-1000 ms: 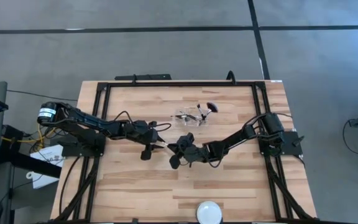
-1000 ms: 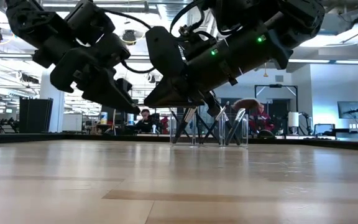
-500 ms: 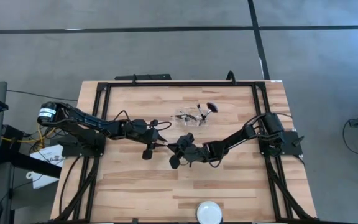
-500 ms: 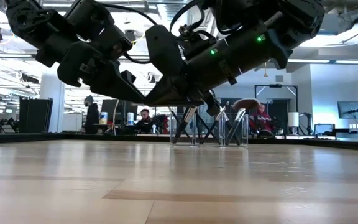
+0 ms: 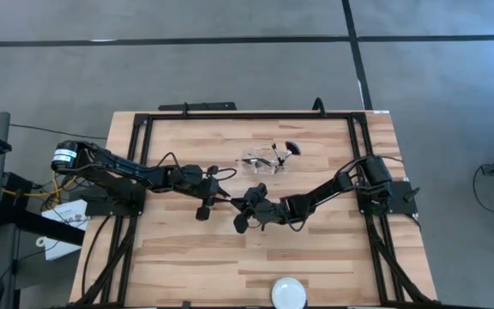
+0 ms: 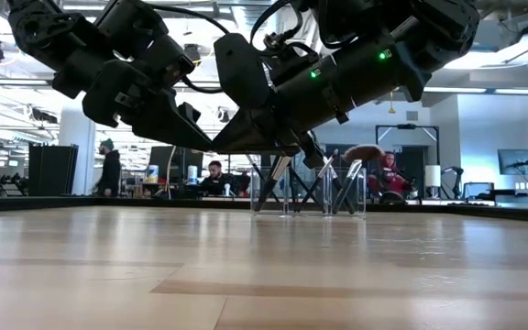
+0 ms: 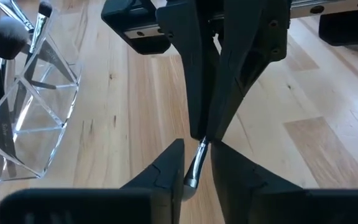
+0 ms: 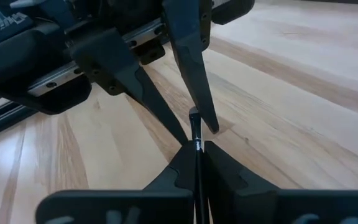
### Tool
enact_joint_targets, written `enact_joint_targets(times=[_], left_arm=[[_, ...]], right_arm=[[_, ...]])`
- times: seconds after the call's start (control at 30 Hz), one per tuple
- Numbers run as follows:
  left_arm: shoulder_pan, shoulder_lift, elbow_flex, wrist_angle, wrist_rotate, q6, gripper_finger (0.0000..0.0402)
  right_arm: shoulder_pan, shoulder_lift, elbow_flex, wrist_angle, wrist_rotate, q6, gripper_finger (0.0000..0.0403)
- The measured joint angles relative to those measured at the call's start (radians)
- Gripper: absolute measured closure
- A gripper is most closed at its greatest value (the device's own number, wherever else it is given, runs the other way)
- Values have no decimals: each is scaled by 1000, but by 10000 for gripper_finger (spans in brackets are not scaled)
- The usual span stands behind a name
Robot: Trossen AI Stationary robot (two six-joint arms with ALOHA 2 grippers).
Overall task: Put items in baskets/containers
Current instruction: Put the black eyeshadow brush into the transparent organizer
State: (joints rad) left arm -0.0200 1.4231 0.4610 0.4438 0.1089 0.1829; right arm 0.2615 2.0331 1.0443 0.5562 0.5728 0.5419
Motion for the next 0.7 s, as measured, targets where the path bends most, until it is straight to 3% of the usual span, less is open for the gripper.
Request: enact_joint_targets(times=[0.23,0.4,0.7], left_arm=[[0,0,1,0,3,0,391],[0,0,2,2,0,-1,394],[1,2,2,1,-11,-2,398]], right_arm=[[0,0,0,3,1,-12,392],[0,0,0,6,2,-19,389],[0,-7,4,9,2,-48,340]])
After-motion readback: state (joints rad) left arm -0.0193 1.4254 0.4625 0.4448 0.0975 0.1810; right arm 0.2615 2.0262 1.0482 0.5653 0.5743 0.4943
